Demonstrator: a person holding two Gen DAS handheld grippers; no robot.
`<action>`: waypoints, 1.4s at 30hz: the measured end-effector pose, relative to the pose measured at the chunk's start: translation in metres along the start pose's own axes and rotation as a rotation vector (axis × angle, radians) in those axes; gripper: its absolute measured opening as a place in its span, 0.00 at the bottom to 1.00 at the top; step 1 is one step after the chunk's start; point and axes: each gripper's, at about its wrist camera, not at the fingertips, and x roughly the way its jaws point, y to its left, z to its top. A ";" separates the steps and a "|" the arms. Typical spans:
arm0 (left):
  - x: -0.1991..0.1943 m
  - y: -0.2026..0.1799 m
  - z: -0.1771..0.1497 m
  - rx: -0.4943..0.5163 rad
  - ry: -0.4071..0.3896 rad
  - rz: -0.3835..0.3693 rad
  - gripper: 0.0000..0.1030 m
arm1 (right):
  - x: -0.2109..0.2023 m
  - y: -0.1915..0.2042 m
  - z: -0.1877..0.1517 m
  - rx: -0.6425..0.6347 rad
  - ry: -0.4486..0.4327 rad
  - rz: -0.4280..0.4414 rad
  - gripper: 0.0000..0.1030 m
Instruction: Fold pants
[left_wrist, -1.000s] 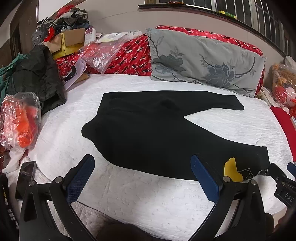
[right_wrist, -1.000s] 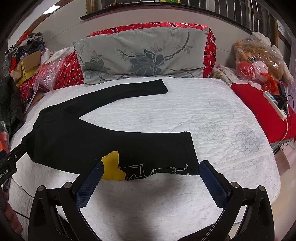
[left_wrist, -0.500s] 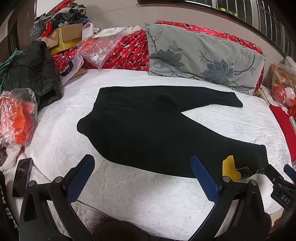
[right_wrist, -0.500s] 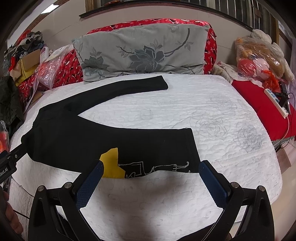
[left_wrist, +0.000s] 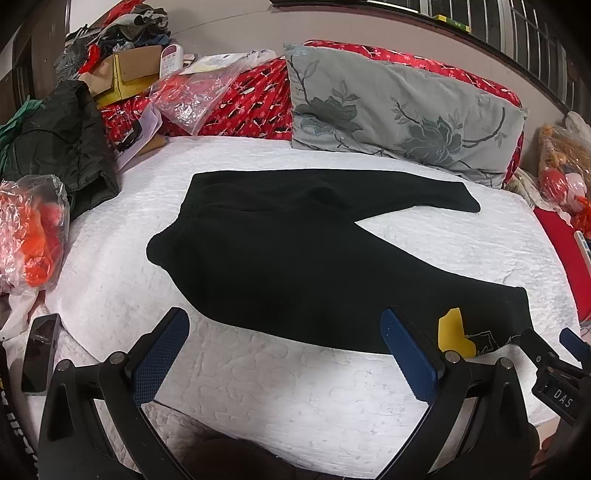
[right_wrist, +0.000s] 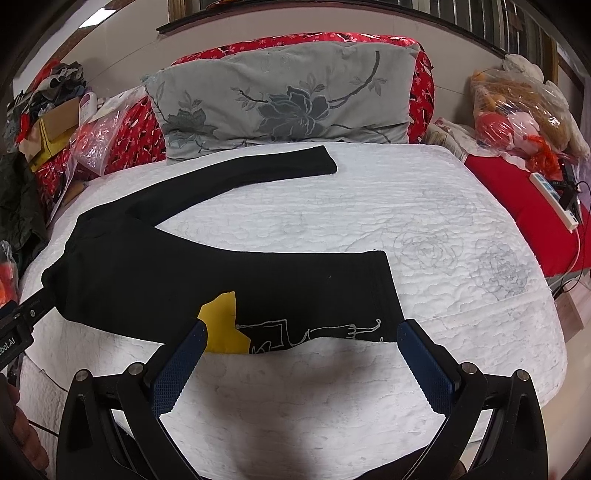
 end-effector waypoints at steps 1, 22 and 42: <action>0.000 0.000 0.000 0.001 0.000 0.001 1.00 | 0.000 0.000 0.000 0.000 0.002 0.000 1.00; 0.049 0.009 0.083 -0.009 0.217 -0.074 1.00 | 0.020 -0.026 0.061 0.042 0.026 0.077 1.00; 0.242 0.180 0.190 -0.413 0.500 -0.066 1.00 | 0.241 -0.068 0.245 0.025 0.201 0.067 1.00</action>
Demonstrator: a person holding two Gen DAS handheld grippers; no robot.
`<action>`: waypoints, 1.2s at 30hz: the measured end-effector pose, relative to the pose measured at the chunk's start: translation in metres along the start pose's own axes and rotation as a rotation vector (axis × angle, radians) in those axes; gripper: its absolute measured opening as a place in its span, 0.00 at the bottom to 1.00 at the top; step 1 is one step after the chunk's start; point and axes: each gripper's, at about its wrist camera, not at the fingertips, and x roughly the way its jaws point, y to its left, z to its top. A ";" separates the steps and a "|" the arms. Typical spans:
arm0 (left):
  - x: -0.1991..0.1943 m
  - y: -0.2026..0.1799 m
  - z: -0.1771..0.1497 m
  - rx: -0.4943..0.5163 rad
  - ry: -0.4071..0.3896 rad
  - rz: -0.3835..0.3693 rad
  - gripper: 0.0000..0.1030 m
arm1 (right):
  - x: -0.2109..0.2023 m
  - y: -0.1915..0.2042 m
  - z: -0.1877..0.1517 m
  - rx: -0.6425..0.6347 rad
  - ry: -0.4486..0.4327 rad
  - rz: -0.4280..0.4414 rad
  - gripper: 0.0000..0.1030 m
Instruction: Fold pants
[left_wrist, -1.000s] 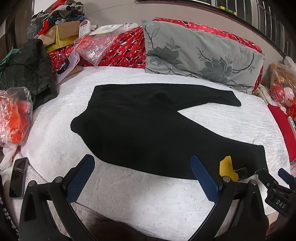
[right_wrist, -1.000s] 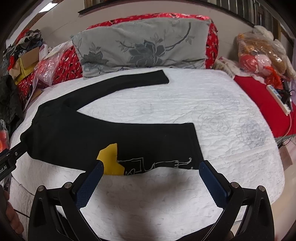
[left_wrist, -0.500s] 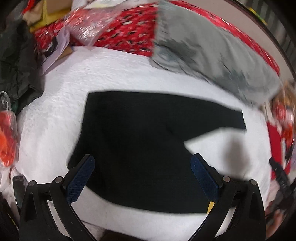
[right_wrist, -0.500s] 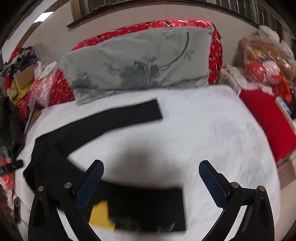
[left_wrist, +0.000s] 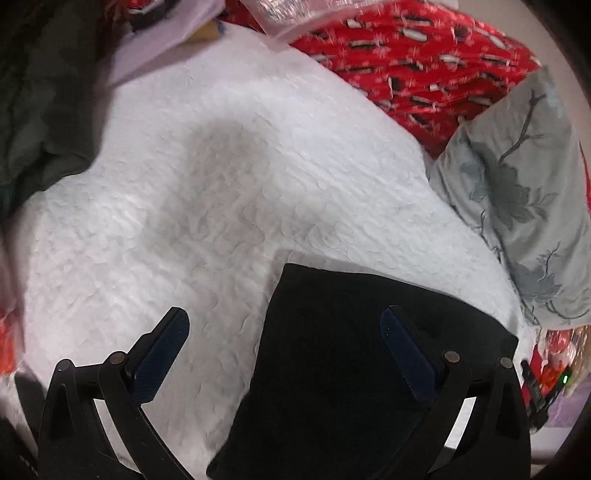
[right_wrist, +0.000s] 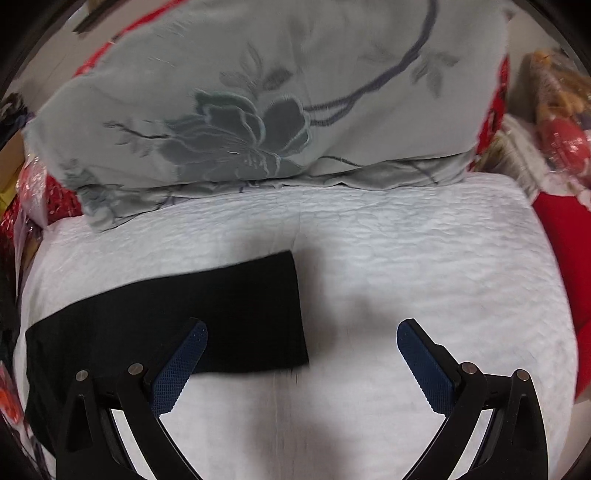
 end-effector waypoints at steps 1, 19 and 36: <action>0.008 -0.004 -0.001 0.024 0.001 -0.005 1.00 | 0.011 0.000 0.006 0.001 0.013 0.005 1.00; -0.010 -0.040 -0.003 0.157 -0.022 -0.026 0.25 | 0.011 0.019 0.002 -0.110 0.002 0.084 0.09; -0.076 0.010 -0.132 0.154 -0.138 -0.114 0.25 | -0.146 -0.005 -0.120 -0.046 -0.230 0.238 0.09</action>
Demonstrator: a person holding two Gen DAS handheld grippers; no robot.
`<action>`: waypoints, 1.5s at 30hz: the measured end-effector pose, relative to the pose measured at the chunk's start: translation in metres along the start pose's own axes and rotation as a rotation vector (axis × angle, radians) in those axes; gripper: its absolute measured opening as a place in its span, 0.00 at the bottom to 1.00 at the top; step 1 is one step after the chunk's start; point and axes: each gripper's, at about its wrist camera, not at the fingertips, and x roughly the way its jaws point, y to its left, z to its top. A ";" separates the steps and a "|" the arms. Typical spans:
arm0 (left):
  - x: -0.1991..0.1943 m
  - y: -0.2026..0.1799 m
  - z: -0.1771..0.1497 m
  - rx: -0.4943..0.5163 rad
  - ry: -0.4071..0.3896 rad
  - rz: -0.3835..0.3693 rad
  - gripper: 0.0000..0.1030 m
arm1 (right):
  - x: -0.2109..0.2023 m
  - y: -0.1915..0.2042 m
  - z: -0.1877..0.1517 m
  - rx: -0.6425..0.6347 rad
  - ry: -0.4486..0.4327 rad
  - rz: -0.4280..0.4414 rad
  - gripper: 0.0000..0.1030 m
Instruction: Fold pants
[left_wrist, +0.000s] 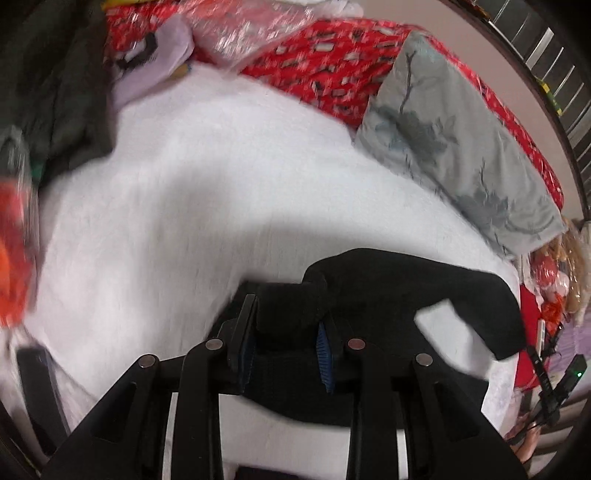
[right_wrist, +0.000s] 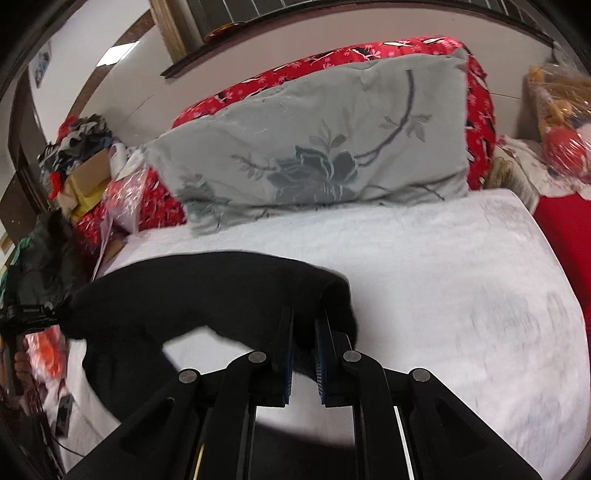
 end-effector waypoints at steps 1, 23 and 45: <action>0.005 0.008 -0.014 -0.010 0.023 0.002 0.25 | -0.008 -0.001 -0.015 -0.007 0.010 -0.008 0.09; 0.013 0.028 -0.060 -0.241 0.124 -0.181 0.46 | -0.034 -0.042 -0.080 0.485 0.135 0.158 0.64; 0.014 0.025 -0.006 -0.377 0.096 -0.282 0.06 | 0.061 -0.046 -0.034 0.860 0.084 0.290 0.03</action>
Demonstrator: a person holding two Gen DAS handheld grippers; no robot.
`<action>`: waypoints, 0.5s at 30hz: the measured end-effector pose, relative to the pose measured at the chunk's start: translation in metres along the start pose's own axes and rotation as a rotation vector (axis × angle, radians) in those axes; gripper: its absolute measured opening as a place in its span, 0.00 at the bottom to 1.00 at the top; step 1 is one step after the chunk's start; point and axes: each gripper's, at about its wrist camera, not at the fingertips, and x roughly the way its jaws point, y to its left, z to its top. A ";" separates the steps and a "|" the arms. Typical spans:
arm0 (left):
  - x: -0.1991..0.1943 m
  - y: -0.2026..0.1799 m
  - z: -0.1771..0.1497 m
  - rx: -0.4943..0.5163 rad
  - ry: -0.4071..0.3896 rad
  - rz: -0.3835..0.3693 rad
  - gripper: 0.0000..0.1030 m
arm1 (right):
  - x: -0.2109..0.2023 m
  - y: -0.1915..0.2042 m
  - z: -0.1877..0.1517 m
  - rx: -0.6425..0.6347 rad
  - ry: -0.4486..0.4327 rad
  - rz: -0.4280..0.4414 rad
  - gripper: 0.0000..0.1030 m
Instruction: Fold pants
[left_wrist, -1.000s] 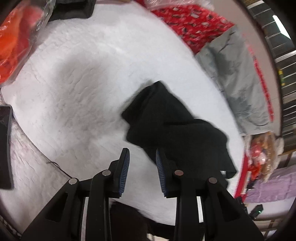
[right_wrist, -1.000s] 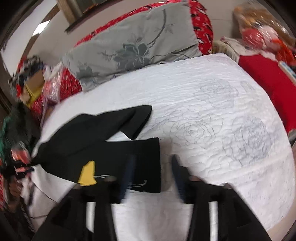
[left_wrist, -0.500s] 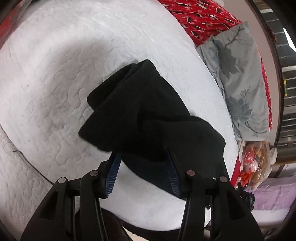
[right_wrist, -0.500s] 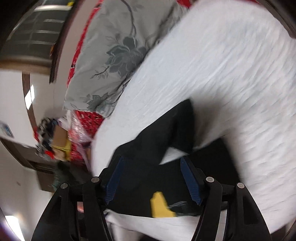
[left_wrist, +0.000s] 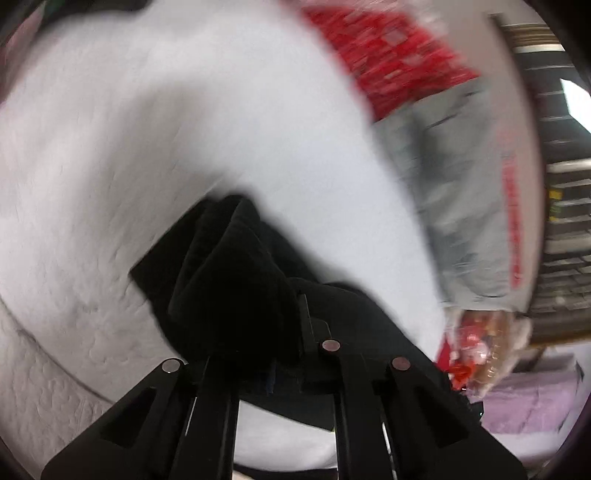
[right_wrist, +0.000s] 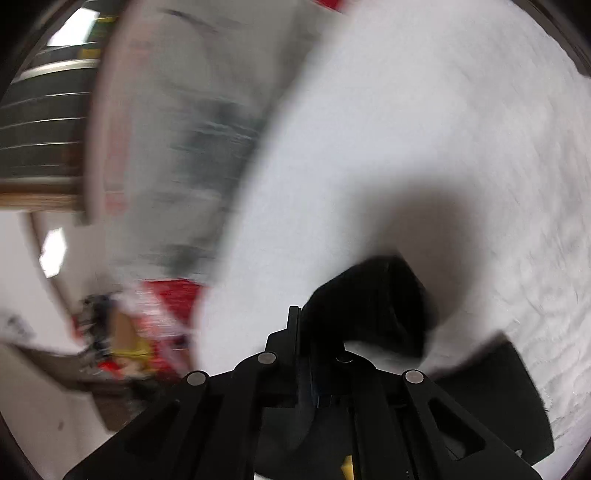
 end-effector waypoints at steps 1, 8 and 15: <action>-0.007 -0.004 -0.002 0.042 -0.025 0.006 0.06 | -0.017 0.016 -0.002 -0.090 -0.010 0.040 0.03; 0.027 0.042 -0.031 0.006 0.079 0.114 0.06 | -0.058 -0.036 -0.054 -0.192 0.069 -0.042 0.03; 0.015 0.061 -0.039 -0.022 0.069 0.139 0.06 | -0.070 -0.076 -0.074 -0.101 0.070 -0.022 0.05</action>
